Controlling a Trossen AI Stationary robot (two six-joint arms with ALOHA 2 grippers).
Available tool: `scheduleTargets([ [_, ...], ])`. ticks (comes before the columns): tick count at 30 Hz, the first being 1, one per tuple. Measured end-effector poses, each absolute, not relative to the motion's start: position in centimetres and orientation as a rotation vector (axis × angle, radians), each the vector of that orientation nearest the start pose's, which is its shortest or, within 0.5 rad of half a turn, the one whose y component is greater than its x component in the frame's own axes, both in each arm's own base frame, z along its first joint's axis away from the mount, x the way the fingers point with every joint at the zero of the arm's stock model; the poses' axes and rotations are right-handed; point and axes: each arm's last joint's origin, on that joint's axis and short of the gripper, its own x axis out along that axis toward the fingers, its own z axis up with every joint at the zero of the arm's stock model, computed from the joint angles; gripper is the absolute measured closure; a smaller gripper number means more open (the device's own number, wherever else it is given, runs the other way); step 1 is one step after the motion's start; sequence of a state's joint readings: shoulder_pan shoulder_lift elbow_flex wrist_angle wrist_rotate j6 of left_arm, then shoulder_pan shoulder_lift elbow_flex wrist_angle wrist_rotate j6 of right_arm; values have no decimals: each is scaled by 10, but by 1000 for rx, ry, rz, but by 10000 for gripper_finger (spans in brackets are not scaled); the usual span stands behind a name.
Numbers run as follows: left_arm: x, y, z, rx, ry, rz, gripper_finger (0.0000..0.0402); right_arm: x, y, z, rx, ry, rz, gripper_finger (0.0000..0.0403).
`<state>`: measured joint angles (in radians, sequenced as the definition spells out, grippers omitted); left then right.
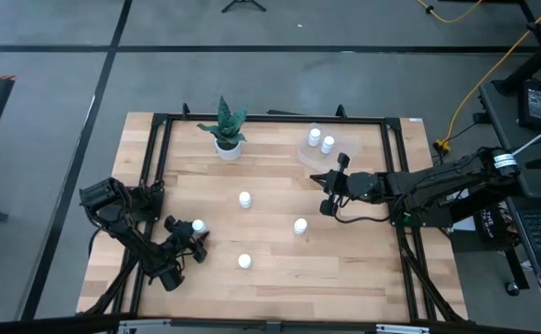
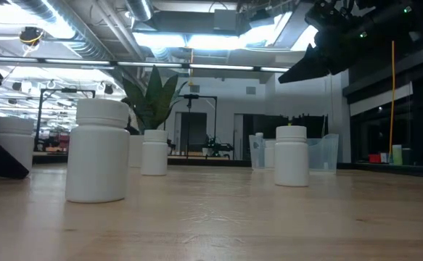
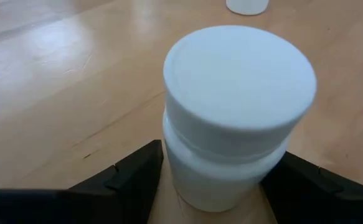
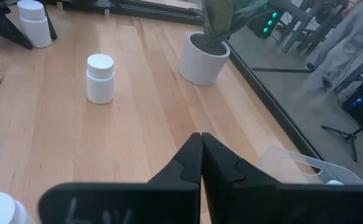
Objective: Pick and place pill bottles into a basket
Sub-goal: Put the white pill bottle into the transparent bin
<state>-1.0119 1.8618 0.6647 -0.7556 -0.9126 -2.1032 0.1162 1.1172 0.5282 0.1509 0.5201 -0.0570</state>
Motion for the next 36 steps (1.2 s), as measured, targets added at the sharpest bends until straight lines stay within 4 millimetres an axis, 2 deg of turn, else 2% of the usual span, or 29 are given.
scheduleTargets([
  [6, 130, -165, 71, -307, 541, 830, 158, 226, 12, 215, -193, 430, -386, 396],
  [15, 130, -165, 71, -305, 534, 831, 224, 226, 12, 215, -193, 429, -386, 396],
  [36, 130, -167, 72, -234, 532, 787, 226, 226, 12, 215, -194, 429, -385, 396],
])
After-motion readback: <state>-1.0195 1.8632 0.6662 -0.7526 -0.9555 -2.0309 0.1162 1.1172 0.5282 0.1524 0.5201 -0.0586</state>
